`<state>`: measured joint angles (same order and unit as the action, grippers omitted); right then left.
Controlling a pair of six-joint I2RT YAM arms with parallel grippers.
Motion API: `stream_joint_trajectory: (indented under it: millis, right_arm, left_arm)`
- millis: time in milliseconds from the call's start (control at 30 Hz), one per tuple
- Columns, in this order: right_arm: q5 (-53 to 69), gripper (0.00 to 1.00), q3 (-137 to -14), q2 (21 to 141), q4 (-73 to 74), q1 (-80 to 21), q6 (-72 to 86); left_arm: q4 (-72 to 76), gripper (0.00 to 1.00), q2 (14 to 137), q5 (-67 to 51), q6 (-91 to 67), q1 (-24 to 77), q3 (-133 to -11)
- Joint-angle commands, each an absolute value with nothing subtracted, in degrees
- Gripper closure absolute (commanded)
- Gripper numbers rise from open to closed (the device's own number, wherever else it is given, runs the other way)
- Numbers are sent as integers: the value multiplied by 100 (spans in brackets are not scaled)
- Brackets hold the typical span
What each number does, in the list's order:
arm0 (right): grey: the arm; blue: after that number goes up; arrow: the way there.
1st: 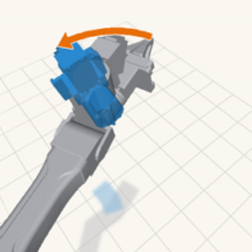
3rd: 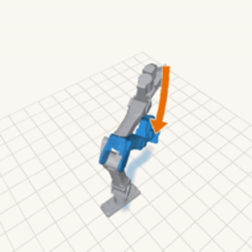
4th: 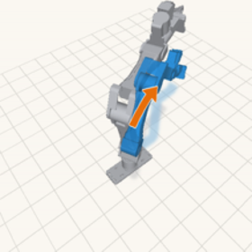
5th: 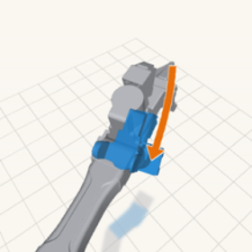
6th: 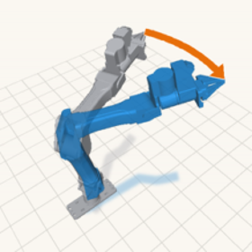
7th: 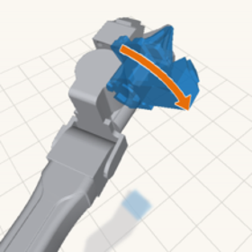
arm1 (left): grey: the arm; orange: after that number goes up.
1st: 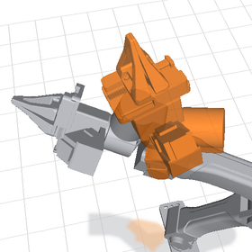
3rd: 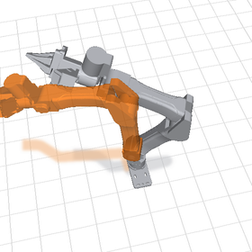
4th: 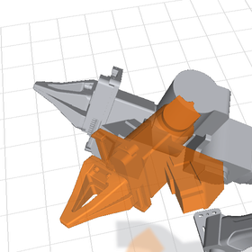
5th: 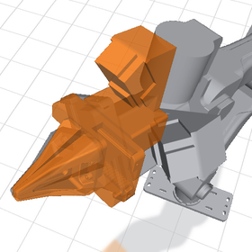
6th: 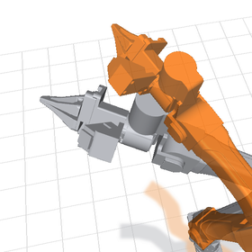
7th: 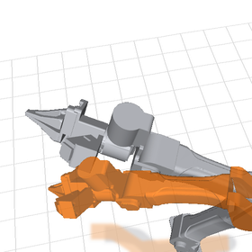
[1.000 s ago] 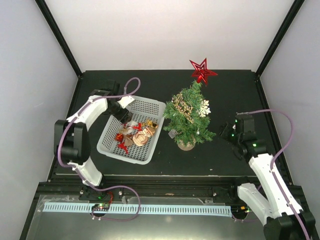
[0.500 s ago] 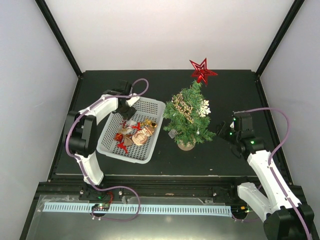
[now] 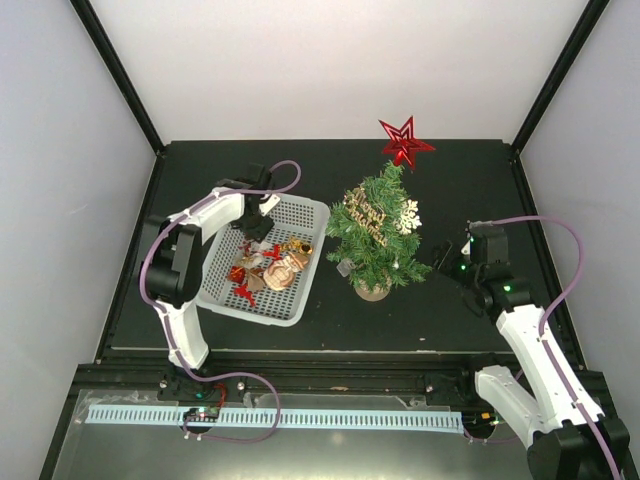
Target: Decorate the small christmas tree
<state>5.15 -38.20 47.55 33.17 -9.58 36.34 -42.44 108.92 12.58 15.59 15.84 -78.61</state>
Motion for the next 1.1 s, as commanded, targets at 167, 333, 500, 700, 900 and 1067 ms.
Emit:
stream_joint_trajectory:
  millis: [167,333,500,700,900,1067]
  right_arm:
    - [599,51,-3848,4673,3189,-924,3629]
    - [616,51,-3875,4689,3204,-929,3630]
    - [641,51,-3790,4611,3144,-924,3630]
    - [672,51,-3735,4570,3098,-929,3604]
    - [739,51,-3779,4631,3100,-927,3578]
    - [807,51,-3762,4697,3047,-932,3586]
  left_arm:
    - [-4879,35,11219,1000,1266,1591,-8057]
    - [-5044,40,11243,702,1294,1595,-8053]
    - [-5045,46,11194,399,1327,1600,-8036]
    - [-4722,51,10601,-496,1466,1607,-7988]
    - [-4559,39,10278,235,1578,1626,-8051]
    - [-4643,28,10296,973,1617,1626,-8054]
